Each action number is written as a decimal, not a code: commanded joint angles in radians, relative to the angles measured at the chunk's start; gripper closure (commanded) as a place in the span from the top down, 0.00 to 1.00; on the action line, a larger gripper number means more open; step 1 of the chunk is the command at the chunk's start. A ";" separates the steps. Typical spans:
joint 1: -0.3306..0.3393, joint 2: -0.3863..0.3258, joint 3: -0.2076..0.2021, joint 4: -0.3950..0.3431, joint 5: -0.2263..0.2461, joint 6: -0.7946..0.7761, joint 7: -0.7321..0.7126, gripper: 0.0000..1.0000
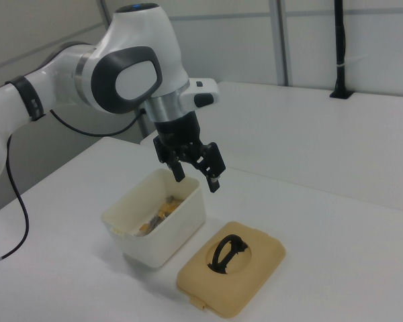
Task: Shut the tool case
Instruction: 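Move the gripper over the tan lid and lower onto its black handle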
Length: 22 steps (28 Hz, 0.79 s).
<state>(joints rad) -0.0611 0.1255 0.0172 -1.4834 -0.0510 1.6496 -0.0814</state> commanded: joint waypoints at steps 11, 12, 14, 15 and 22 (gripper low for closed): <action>0.007 0.028 0.007 -0.121 -0.004 0.125 -0.001 1.00; 0.009 0.029 0.018 -0.139 -0.004 0.152 -0.001 1.00; 0.010 0.037 0.026 -0.150 -0.004 0.173 0.000 1.00; 0.010 0.046 0.026 -0.152 -0.004 0.180 0.002 1.00; 0.014 0.117 0.027 -0.156 -0.004 0.254 0.031 1.00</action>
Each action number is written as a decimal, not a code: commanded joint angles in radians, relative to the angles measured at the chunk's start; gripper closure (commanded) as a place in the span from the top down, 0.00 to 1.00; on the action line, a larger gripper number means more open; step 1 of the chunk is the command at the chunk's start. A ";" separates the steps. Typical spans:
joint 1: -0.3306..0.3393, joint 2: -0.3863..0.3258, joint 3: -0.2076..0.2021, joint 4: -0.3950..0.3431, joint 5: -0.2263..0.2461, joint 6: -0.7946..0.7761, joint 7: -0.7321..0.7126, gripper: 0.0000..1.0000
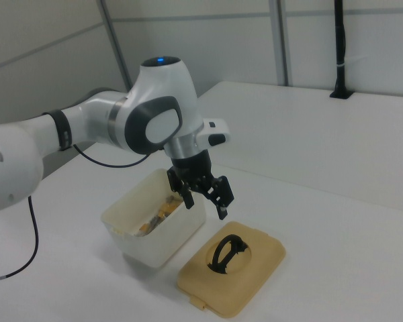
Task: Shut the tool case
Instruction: 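Move the gripper over the tan lid and lower onto its black handle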
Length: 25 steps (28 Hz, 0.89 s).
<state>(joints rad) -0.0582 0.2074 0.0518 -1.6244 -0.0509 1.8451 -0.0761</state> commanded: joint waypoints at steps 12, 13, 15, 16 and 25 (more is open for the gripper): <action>0.035 0.139 -0.007 -0.014 -0.017 0.164 0.067 1.00; 0.038 0.144 -0.007 -0.015 -0.017 0.167 0.068 1.00; 0.040 0.151 -0.007 -0.017 -0.017 0.172 0.070 1.00; 0.041 0.153 -0.006 -0.018 -0.017 0.172 0.070 1.00; 0.041 0.158 -0.006 -0.074 -0.035 0.223 0.102 0.95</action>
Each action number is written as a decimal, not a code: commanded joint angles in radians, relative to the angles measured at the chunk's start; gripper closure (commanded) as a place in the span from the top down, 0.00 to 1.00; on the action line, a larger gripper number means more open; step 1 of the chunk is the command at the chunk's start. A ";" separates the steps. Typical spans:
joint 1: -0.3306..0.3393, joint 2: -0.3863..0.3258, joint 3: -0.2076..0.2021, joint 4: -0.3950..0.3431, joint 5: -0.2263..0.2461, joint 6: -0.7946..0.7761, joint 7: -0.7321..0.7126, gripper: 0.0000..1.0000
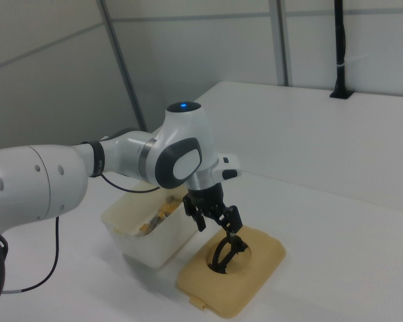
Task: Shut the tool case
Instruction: 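Move the gripper over the tan lid and lower onto its black handle, then close the gripper on the black handle of the tan lid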
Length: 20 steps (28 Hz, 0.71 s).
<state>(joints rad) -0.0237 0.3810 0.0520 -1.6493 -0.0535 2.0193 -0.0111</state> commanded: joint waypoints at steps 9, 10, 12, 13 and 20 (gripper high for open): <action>-0.004 -0.013 -0.006 -0.049 -0.032 0.050 0.039 0.90; -0.004 -0.013 -0.006 -0.049 -0.032 0.050 0.039 0.82; -0.005 -0.010 -0.006 -0.049 -0.032 0.050 0.040 0.24; -0.005 -0.010 -0.006 -0.050 -0.032 0.050 0.043 0.08; -0.010 -0.008 -0.006 -0.058 -0.032 0.049 0.059 0.00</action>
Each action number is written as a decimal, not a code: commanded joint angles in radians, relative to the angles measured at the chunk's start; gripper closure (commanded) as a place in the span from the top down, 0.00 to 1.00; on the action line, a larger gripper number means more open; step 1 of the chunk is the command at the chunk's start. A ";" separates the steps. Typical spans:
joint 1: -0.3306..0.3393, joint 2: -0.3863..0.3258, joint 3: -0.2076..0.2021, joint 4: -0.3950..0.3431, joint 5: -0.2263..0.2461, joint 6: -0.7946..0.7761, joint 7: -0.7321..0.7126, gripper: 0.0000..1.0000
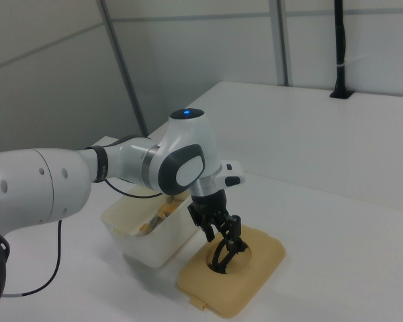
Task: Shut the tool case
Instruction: 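Close the gripper on the black handle of the tan lid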
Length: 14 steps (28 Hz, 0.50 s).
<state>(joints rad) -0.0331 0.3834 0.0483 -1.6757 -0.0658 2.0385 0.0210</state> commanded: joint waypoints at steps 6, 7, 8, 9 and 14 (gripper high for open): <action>-0.001 -0.012 -0.002 -0.027 -0.020 0.029 0.028 0.00; -0.001 -0.012 -0.002 -0.026 -0.020 0.028 0.028 0.00; -0.001 -0.014 -0.002 -0.025 -0.020 0.028 0.028 0.00; -0.001 -0.014 -0.004 -0.024 -0.019 0.026 0.028 0.00; -0.001 -0.018 -0.007 -0.021 -0.017 0.019 0.027 0.00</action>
<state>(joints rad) -0.0354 0.3833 0.0477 -1.6806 -0.0658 2.0386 0.0269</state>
